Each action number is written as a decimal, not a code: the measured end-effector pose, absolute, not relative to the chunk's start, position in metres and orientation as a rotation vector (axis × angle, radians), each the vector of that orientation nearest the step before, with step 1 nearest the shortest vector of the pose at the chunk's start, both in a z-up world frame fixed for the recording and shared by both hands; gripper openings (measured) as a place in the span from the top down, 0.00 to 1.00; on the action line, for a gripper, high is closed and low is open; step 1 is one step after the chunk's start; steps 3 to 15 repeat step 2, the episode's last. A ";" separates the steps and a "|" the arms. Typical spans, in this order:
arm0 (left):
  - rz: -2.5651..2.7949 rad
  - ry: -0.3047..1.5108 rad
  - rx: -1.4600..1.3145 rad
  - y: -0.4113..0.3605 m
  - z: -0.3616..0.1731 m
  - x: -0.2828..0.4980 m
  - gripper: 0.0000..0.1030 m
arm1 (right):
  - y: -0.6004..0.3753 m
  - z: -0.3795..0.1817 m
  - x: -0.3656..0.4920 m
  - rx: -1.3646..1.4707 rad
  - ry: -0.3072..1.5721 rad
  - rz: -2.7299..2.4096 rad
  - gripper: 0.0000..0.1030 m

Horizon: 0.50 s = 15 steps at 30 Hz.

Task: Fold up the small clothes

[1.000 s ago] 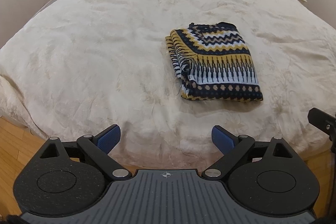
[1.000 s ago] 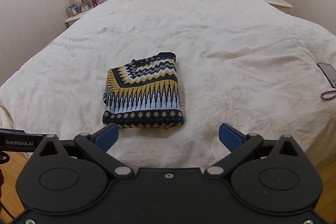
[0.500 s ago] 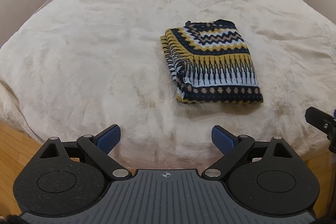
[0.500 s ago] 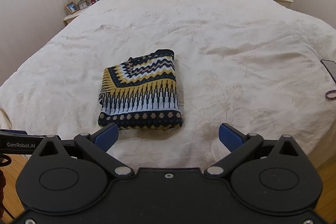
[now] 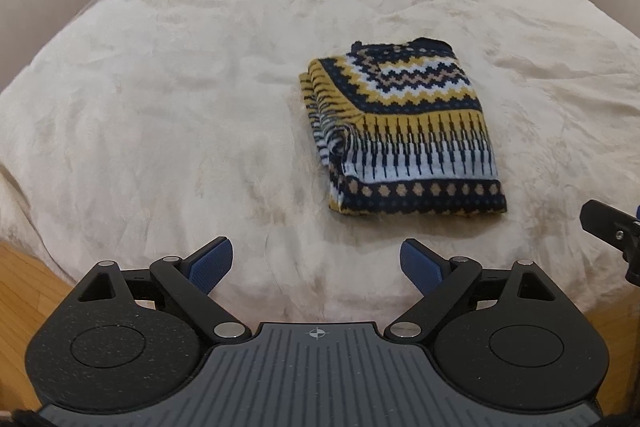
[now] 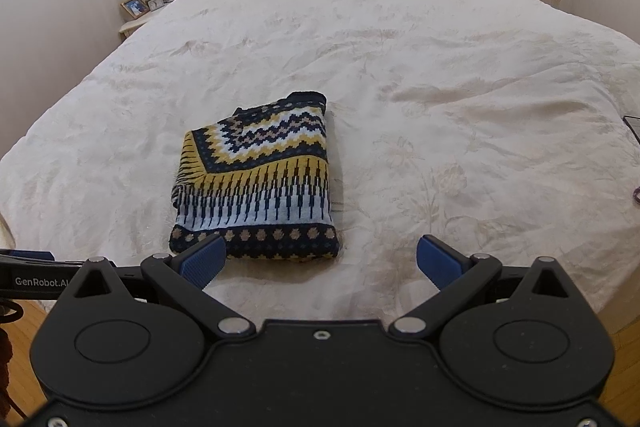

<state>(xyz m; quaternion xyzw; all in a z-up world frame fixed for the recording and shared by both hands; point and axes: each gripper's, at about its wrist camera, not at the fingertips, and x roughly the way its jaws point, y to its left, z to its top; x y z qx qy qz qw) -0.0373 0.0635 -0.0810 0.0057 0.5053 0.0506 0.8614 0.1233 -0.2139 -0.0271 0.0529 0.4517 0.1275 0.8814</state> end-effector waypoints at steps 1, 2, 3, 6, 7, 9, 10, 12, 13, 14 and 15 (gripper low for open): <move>0.105 1.063 0.013 0.062 -0.082 -0.035 0.11 | -0.214 -0.029 0.126 0.110 0.946 0.267 0.02; 0.105 1.067 0.010 0.061 -0.082 -0.032 0.11 | -0.214 -0.030 0.128 0.110 0.951 0.269 0.02; 0.105 1.067 0.010 0.061 -0.082 -0.032 0.11 | -0.214 -0.030 0.128 0.110 0.951 0.269 0.02; 0.105 1.067 0.010 0.061 -0.082 -0.032 0.11 | -0.214 -0.030 0.128 0.110 0.951 0.269 0.02; 0.105 1.067 0.010 0.061 -0.082 -0.032 0.11 | -0.214 -0.030 0.128 0.110 0.951 0.269 0.02; 0.105 1.067 0.010 0.061 -0.082 -0.032 0.11 | -0.214 -0.030 0.128 0.110 0.951 0.269 0.02; 0.105 1.067 0.010 0.061 -0.082 -0.032 0.11 | -0.214 -0.030 0.128 0.110 0.951 0.269 0.02; 0.105 1.067 0.010 0.061 -0.082 -0.032 0.11 | -0.214 -0.030 0.128 0.110 0.951 0.269 0.02; 0.105 1.067 0.010 0.061 -0.082 -0.032 0.11 | -0.214 -0.030 0.128 0.110 0.951 0.269 0.02; 0.105 1.067 0.010 0.061 -0.082 -0.032 0.11 | -0.214 -0.030 0.128 0.110 0.951 0.269 0.02; 0.105 1.067 0.010 0.061 -0.082 -0.032 0.11 | -0.214 -0.030 0.128 0.110 0.951 0.269 0.02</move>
